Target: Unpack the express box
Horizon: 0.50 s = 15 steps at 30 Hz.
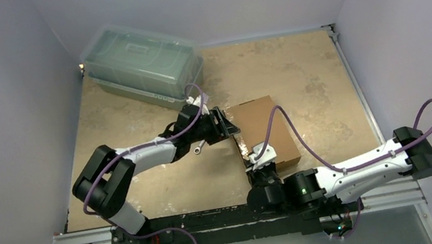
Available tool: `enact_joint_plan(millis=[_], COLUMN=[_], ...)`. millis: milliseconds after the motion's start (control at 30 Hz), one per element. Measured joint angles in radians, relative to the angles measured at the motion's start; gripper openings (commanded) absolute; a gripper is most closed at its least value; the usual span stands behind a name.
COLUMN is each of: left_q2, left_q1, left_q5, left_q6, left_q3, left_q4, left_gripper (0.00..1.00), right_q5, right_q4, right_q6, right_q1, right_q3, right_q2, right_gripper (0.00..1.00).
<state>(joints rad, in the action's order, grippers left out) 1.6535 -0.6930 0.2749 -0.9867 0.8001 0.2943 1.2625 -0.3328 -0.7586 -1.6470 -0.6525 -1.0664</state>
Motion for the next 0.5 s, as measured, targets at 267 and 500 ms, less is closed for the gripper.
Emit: enact_joint_plan(millis=[267,500], left_q2=[-0.037,0.054], left_q1=[-0.063,-0.056], left_q5=[0.039,-0.006], left_q6=[-0.1,-0.129], left_q3=[-0.096,-0.05], left_q4=[0.078,0.045], left_gripper=[0.52,0.51], right_q5=[-0.019,-0.004], right_q4=[0.01,0.101], right_q6=[0.023,0.09], right_q1=[0.005,0.002], right_q3=[-0.001,0.033], right_q2=[-0.004,-0.028], right_gripper=[0.0,0.0])
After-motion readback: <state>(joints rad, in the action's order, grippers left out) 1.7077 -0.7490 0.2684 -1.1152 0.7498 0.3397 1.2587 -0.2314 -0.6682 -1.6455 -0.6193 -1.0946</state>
